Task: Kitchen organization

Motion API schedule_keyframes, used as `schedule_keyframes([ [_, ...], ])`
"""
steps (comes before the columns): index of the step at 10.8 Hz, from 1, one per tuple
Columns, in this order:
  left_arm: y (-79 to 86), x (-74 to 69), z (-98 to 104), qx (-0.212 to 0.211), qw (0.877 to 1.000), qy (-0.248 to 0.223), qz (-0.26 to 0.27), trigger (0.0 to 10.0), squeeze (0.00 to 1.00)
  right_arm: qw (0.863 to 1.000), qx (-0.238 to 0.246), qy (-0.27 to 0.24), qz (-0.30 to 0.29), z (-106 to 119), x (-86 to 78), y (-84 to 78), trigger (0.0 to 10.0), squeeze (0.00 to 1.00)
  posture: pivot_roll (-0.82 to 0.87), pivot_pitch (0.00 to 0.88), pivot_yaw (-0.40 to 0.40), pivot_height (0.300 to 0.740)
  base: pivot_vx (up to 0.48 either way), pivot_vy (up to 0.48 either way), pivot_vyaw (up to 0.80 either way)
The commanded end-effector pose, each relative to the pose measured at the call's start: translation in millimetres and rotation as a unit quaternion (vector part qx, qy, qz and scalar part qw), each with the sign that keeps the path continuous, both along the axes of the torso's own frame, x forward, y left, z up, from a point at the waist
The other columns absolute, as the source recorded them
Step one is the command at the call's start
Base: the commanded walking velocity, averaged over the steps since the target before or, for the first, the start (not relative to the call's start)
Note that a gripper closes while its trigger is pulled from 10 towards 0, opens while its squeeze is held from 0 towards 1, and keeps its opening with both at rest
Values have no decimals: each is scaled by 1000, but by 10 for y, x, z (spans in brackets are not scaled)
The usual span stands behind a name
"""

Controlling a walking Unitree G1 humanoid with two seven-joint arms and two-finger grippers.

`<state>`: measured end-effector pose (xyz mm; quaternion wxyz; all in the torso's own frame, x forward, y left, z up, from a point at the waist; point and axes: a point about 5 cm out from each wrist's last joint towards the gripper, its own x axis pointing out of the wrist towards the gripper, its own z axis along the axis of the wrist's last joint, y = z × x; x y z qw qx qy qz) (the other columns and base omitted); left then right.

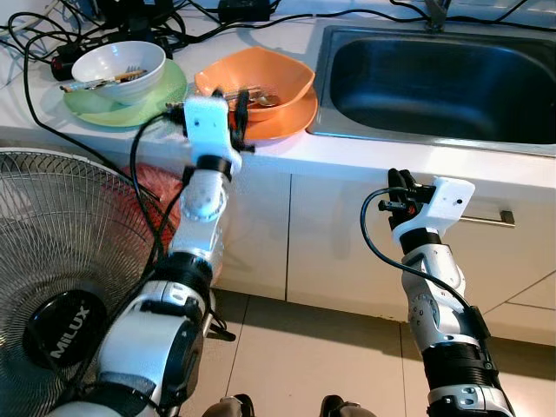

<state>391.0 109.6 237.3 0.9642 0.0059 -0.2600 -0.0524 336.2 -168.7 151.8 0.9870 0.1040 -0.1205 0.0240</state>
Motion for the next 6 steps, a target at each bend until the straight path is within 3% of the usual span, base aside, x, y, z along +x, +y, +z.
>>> schedule_keyframes([
  [1,-3,-3,59,1,1000,-13,4,0,0,1000,5,-3,-2,0,-24,-3,10000,0,37,165,40,740,0,0,0],
  [3,-28,-2,34,6,1000,-8,0,0,0,1000,5,-3,-3,2,-19,-2,10000,0,34,163,43,740,0,0,0],
  [4,-31,0,3,13,1000,-2,4,8824,0,1000,5,-4,-4,5,-19,-8,10000,0,33,161,44,740,0,0,0],
  [5,-27,-12,-27,11,1000,-1,6,10000,0,1000,5,-4,-6,6,-20,-20,10000,0,34,161,43,740,0,0,0],
  [6,-16,-24,-34,9,1000,-3,8,10000,0,1000,5,-4,-6,4,-21,-21,10000,0,34,161,44,740,0,0,0],
])
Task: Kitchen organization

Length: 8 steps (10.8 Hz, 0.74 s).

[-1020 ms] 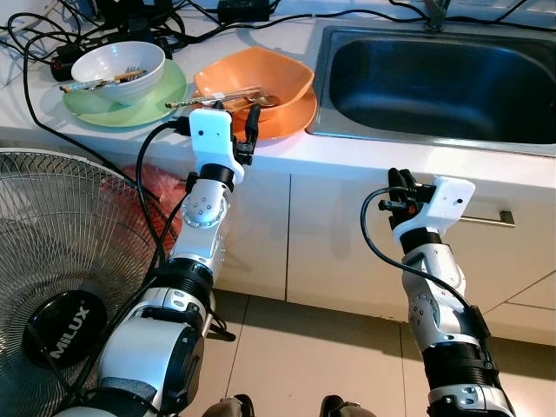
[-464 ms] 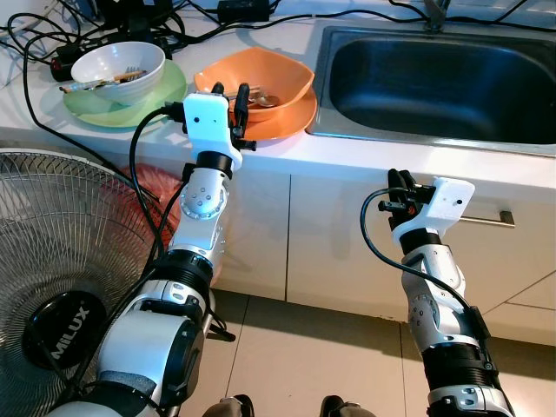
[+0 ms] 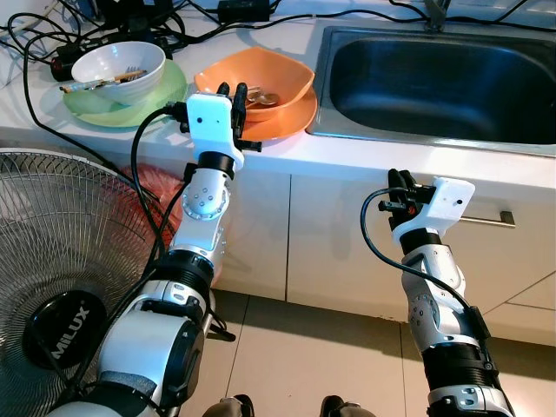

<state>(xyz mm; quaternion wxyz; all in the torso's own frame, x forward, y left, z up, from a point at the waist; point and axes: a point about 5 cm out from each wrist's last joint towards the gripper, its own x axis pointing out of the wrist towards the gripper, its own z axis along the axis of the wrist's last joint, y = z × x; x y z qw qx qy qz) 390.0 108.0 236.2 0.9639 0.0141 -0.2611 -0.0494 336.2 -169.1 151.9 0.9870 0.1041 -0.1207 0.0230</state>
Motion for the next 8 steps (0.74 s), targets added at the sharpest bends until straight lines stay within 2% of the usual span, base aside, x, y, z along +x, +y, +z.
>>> schedule_keyframes([
  [1,13,-20,-48,0,1000,3,7,10000,0,1000,5,-3,-5,2,-17,-12,10000,0,37,160,45,740,0,0,0],
  [2,35,-23,-88,4,1000,8,18,10000,420,1000,6,-3,-4,-1,-16,-5,10000,0,37,156,44,740,0,0,0],
  [3,38,-25,-105,2,1000,11,19,10000,1000,1000,5,-3,-3,-2,-16,-5,10000,0,37,158,43,740,0,0,0],
  [4,23,-26,-103,-3,1000,12,16,10000,1000,1000,5,-2,-3,-2,-16,-8,10000,0,36,160,42,740,0,0,0],
  [5,2,-28,-105,-2,1000,13,13,10000,0,1000,4,-2,-3,0,-16,-10,10000,0,35,164,40,740,0,0,0],
  [8,-21,-31,-95,-7,1000,11,7,10000,0,1000,4,-2,-3,1,-16,-14,10000,0,37,165,38,740,0,0,0],
])
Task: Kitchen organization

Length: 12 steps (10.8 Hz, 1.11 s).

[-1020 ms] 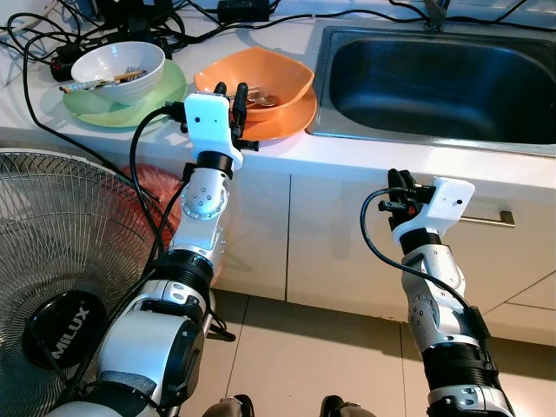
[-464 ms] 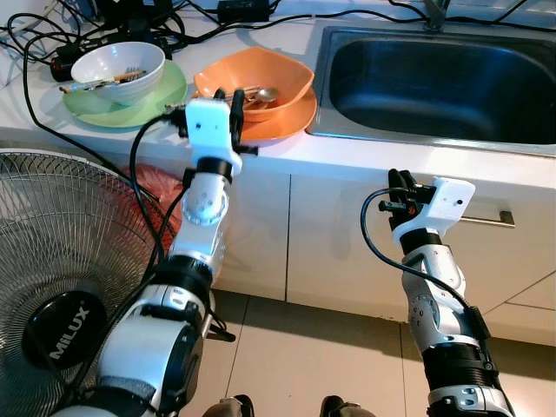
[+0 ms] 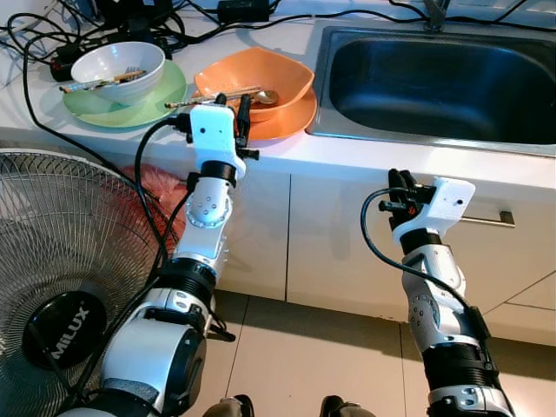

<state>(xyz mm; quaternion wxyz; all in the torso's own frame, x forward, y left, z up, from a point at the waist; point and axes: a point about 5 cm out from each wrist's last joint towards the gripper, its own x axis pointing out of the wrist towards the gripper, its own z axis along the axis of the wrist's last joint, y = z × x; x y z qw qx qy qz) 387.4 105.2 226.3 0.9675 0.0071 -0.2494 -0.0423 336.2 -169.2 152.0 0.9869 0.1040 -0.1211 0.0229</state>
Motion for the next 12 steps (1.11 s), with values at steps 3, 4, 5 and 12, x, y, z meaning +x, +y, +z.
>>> schedule_keyframes([
  [3,1,15,-22,-20,1000,15,1,10000,0,1000,4,-1,-3,2,-12,-13,10000,0,35,167,38,740,0,0,0],
  [4,0,29,-64,-28,999,32,3,10000,0,1000,4,-1,-4,1,-12,-13,10000,0,33,166,38,740,0,0,0],
  [5,-1,31,-74,-26,999,35,4,10000,0,1000,4,-2,-3,2,-11,-11,10000,0,32,166,39,740,0,0,0],
  [12,-26,32,-39,-31,999,30,-1,0,0,1000,5,-1,-4,-5,-13,-11,10000,0,32,164,40,740,0,0,0],
])
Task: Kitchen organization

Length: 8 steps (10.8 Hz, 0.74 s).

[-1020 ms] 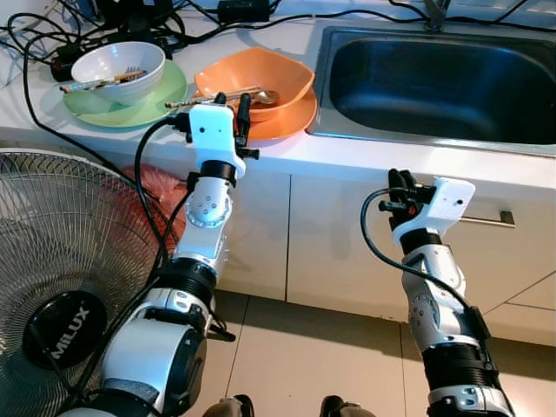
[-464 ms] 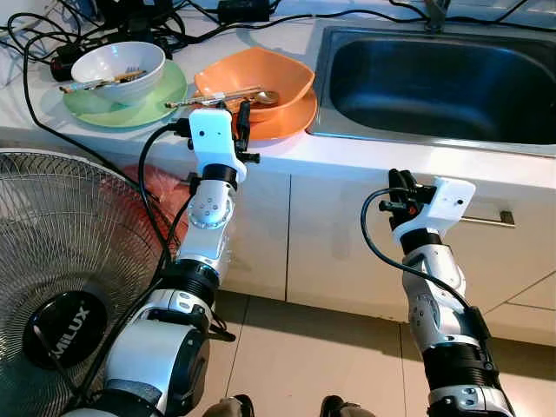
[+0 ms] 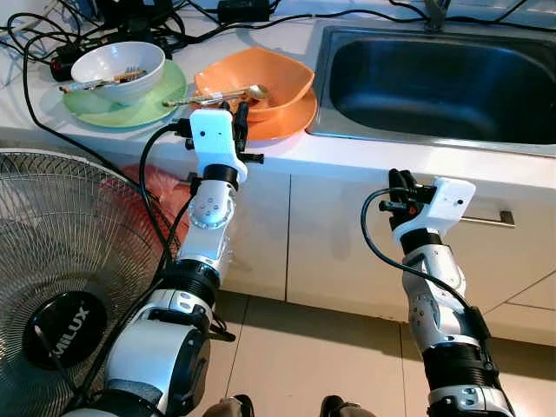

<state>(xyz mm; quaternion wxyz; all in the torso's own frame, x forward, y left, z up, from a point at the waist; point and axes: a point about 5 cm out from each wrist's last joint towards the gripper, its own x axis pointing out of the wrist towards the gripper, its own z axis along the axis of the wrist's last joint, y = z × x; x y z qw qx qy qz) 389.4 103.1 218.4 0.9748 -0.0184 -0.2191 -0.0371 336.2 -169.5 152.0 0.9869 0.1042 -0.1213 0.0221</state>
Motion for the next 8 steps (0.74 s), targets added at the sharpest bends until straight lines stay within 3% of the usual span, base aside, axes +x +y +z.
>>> schedule_keyframes([
  [1,-4,12,39,-6,1000,-3,0,0,0,1000,5,-1,-3,-7,-13,-8,10000,0,35,162,39,740,0,0,0],
  [6,-78,3,65,10,999,-11,-29,0,0,1000,5,0,-3,-11,-8,-1,10000,0,36,152,40,740,0,0,0],
  [8,-231,-58,100,93,992,-45,-72,10000,0,1000,6,0,-2,-12,-6,5,10000,0,41,154,40,740,0,0,0],
])
